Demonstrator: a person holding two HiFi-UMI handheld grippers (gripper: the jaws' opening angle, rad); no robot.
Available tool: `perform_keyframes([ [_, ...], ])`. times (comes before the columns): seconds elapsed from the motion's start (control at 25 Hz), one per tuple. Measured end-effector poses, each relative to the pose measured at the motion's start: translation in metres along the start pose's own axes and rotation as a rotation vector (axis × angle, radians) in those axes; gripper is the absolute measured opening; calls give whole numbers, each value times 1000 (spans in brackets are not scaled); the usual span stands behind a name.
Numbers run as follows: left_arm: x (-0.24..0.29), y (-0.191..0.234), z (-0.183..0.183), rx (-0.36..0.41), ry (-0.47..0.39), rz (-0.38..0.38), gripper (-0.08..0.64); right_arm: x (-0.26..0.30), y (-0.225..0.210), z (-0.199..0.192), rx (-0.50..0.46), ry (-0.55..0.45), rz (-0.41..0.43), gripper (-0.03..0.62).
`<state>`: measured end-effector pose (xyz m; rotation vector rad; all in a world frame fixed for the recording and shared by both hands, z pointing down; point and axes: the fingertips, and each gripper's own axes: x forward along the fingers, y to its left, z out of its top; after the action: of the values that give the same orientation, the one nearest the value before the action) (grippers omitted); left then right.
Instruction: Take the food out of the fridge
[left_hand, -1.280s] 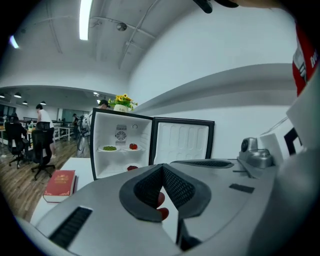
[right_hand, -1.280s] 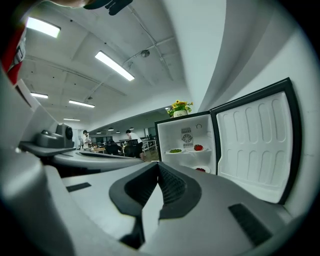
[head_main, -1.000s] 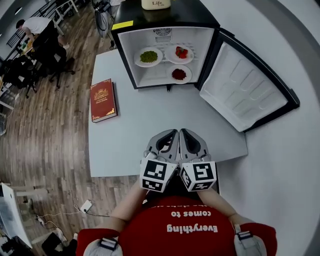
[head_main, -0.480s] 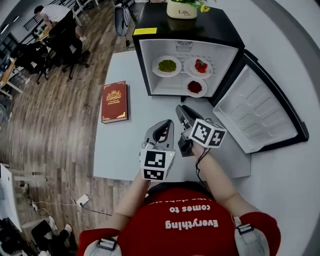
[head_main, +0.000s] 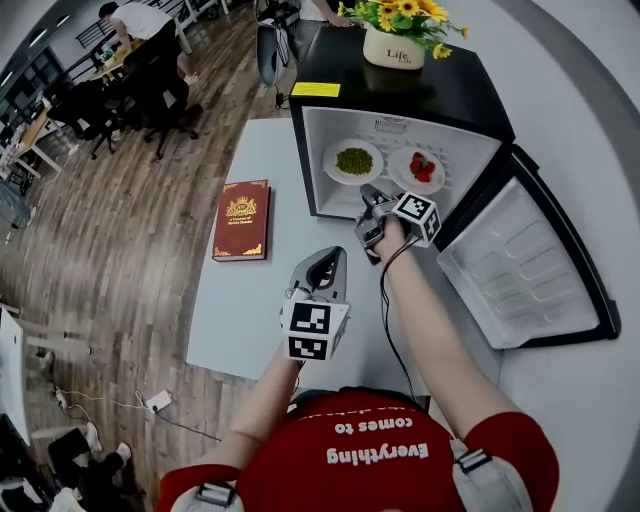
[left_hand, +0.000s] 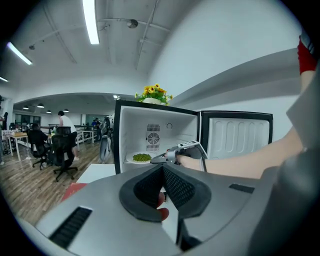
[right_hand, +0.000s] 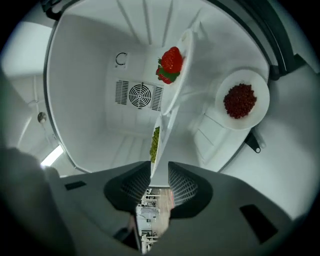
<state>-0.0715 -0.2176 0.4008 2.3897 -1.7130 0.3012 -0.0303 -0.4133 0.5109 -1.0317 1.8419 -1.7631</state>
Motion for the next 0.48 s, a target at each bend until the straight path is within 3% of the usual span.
perform_keyframes([
  [0.28, 7, 10, -20, -37, 55, 23, 2, 31, 0, 21, 25, -45, 3, 94],
  [0.36, 7, 13, -22, -39, 60, 29, 2, 32, 3, 22, 30, -51, 34, 41],
  [0.48, 5, 15, -20, -39, 53, 36, 2, 29, 5, 22, 63, -60, 66, 27],
])
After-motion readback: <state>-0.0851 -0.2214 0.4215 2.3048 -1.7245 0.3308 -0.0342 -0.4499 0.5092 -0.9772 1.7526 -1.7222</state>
